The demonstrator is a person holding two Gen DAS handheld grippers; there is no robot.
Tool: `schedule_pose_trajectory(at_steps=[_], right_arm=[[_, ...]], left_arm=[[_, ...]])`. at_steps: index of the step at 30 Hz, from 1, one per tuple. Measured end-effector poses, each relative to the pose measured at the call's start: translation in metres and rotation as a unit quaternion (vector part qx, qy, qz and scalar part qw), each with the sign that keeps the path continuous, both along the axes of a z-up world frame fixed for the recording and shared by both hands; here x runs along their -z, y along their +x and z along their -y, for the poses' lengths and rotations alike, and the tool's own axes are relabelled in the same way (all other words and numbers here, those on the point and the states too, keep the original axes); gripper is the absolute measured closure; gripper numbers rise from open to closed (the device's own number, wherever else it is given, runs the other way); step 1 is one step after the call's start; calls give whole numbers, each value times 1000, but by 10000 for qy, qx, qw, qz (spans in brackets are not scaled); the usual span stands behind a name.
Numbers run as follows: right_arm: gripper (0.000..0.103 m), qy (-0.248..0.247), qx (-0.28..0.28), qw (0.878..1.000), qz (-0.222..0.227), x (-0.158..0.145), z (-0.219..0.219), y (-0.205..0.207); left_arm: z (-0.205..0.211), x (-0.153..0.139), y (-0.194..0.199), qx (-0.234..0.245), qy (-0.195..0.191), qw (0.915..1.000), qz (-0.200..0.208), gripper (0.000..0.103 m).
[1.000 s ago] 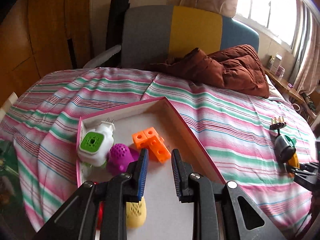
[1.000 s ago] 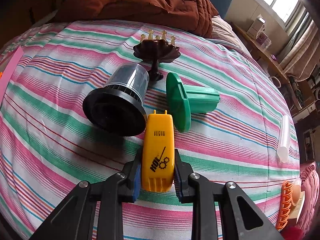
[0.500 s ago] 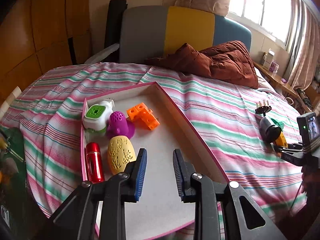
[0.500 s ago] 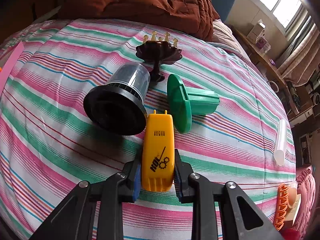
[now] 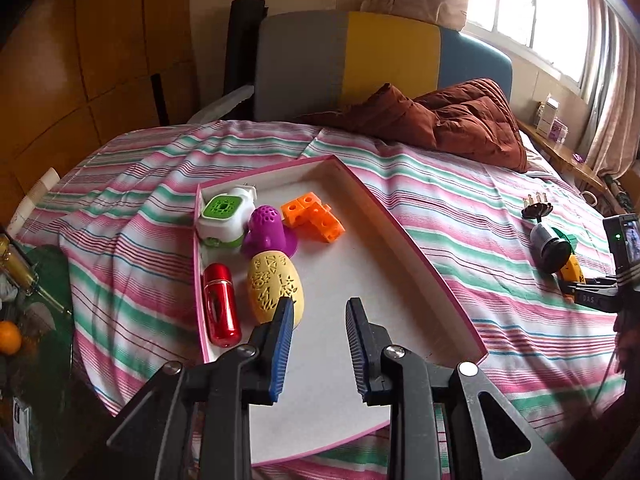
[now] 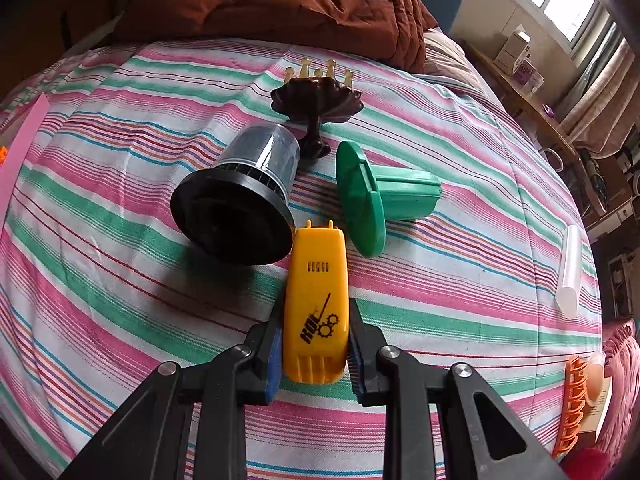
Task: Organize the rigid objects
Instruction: 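Lift the yellow rectangular toy and carry it toward the tray, then lower the yellow toy into the tray and open the right gripper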
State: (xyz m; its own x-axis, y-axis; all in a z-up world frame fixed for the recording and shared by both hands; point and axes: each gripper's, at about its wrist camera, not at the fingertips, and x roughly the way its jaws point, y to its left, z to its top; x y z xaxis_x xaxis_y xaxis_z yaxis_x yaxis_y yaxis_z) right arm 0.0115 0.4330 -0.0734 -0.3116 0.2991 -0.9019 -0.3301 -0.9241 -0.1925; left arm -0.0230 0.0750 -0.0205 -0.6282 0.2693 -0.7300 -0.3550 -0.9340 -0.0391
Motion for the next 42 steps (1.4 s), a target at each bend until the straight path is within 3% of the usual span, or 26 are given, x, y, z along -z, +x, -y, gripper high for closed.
schedule_pose_trajectory(at_steps=[13,30,37,42], right_arm=[[77,-406,-249,9988,139,-6,22,7],[78,-1589,-838,9830,-372,-24,103,-2],[78,-1449,-1029,9837,-259,-19,115,-12],[78,-892,-1165,9886,-333,-24,133,-11]], left_arm=[[16,-3,2,-131,-39,9998,-123,75],[33,-2,2,-283,-8,9995,-113,75],[39,2,1,-329,38,9994,-57,75],[47,3,0,-393,77,9992,-36,75]])
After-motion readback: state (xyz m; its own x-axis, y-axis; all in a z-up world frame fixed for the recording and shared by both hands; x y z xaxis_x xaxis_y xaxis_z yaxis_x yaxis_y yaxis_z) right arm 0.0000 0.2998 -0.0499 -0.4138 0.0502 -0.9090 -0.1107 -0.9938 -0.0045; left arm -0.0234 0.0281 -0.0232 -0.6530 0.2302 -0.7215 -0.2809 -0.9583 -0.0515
